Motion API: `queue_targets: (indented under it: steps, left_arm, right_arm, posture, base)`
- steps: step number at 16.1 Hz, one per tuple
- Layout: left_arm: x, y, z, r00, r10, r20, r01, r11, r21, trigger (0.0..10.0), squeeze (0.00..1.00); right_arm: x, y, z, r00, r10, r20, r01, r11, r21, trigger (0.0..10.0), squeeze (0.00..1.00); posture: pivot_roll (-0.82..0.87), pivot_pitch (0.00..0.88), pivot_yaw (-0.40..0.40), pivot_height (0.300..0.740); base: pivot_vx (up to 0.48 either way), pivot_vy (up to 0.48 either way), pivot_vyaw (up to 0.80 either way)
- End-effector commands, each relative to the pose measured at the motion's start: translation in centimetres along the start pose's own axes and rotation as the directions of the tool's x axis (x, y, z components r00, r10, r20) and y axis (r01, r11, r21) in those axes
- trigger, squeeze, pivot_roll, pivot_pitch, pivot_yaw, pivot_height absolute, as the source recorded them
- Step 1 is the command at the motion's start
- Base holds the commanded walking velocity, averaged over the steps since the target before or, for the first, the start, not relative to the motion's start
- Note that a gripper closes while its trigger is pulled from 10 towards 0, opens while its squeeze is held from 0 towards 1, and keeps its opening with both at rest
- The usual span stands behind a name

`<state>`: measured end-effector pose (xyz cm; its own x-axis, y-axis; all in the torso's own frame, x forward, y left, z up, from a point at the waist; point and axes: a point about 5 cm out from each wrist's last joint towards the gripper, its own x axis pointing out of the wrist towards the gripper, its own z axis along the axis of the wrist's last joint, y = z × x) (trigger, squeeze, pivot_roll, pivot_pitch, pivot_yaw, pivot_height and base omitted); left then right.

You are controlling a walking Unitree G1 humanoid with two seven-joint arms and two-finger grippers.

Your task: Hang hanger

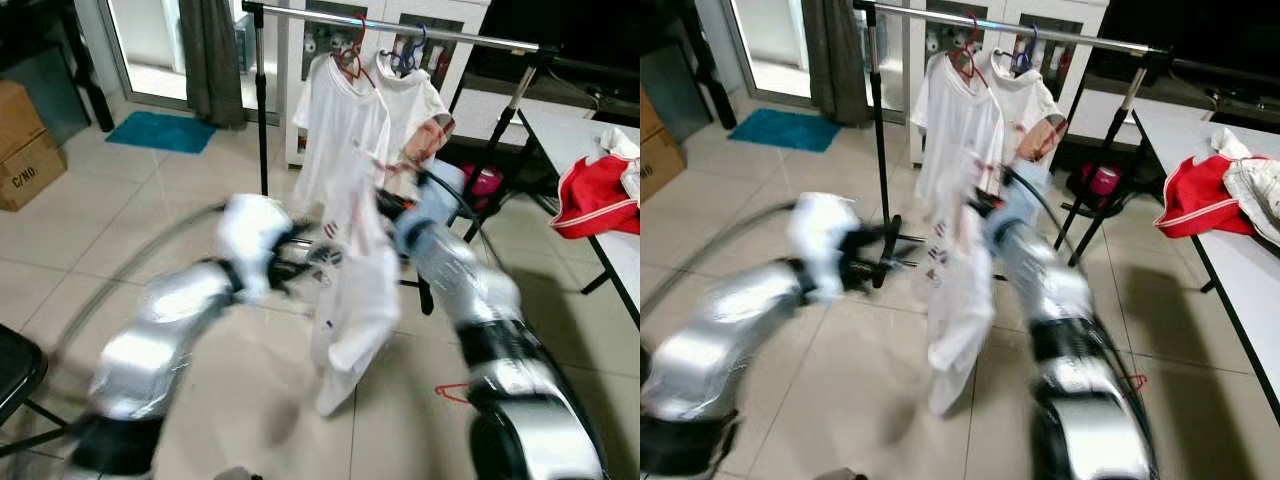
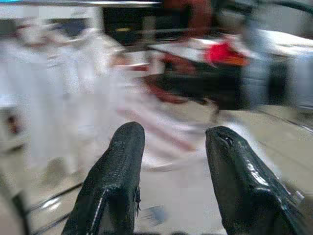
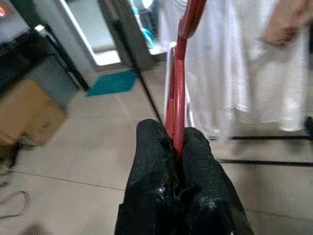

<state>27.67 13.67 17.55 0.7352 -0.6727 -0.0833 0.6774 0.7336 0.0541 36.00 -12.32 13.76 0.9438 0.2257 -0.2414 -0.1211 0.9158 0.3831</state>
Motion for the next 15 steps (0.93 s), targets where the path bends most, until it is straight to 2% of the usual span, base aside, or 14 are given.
queue_targets:
  steps: [1, 3, 4, 5, 8, 9, 11, 15]
  left_arm:
    - [-1.6, 1.1, 0.2, 0.991, 0.128, 0.024, -0.128, 0.992, -0.016, 10.0, 0.00]
    - [-3.1, 2.3, -0.3, 0.962, 0.273, 0.027, -0.273, 0.962, -0.020, 10.0, 0.00]
    - [-5.1, 3.1, -1.2, 0.916, 0.400, 0.019, -0.400, 0.916, -0.012, 10.0, 0.00]
    - [-5.5, 3.1, -1.5, 0.908, 0.419, 0.005, -0.419, 0.908, 0.005, 10.0, 0.00]
    - [-5.4, 2.3, -1.9, 0.888, 0.459, -0.011, -0.459, 0.888, 0.000, 10.0, 0.00]
    - [-5.2, 2.3, -1.9, 0.884, 0.468, -0.005, -0.468, 0.883, -0.032, 10.0, 0.00]
    - [-4.8, 2.1, -1.9, 0.882, 0.471, -0.003, -0.471, 0.882, -0.017, 10.0, 0.00]
    - [-4.6, 1.6, -2.1, 0.882, 0.470, -0.014, -0.471, 0.882, -0.022, 10.0, 0.00]
  right_arm:
    - [-1.3, -0.5, 0.3, 0.998, 0.054, 0.035, -0.054, 0.999, 0.002, 10.0, 0.00]
    - [-2.7, -1.3, -0.2, 0.995, 0.082, 0.057, -0.081, 0.997, -0.016, 10.0, 0.00]
    - [-4.7, -2.0, -1.3, 0.994, 0.091, 0.064, -0.082, 0.988, -0.127, 10.0, 0.00]
    - [-5.1, -2.1, -1.6, 0.993, 0.096, 0.065, -0.086, 0.987, -0.135, 10.0, 0.00]
    - [-6.0, -2.0, -2.0, 0.996, 0.060, 0.064, -0.052, 0.992, -0.118, 10.0, 0.00]
    - [-6.0, -1.6, -2.0, 0.996, 0.067, 0.064, -0.057, 0.989, -0.138, 10.0, 0.00]
    - [-6.1, -0.7, -2.1, 0.994, 0.097, 0.058, -0.087, 0.984, -0.154, 10.0, 0.00]
    - [-6.2, -0.4, -2.2, 0.994, 0.089, 0.065, -0.082, 0.991, -0.107, 10.0, 0.00]
  posture:
    - [-0.04, 0.000, -0.087, 0.740]
    - [-0.04, 0.000, -0.086, 0.740]
    - [-0.05, 0.000, -0.080, 0.740]
    - [-0.05, 0.000, -0.080, 0.740]
    - [-0.04, 0.000, -0.076, 0.740]
    - [-0.04, 0.000, -0.074, 0.740]
    - [-0.04, 0.000, -0.071, 0.740]
    - [-0.03, 0.000, -0.087, 0.740]
  base:
    - [0.000, 0.000, 0.00]
    - [0.000, 0.000, 0.00]
    - [0.000, 0.000, 0.00]
    - [0.274, 0.000, 0.00]
    - [0.330, 0.000, 0.00]
    - [0.364, 0.000, 0.80]
    - [0.368, 0.000, 0.80]
    - [0.369, 0.000, 0.00]
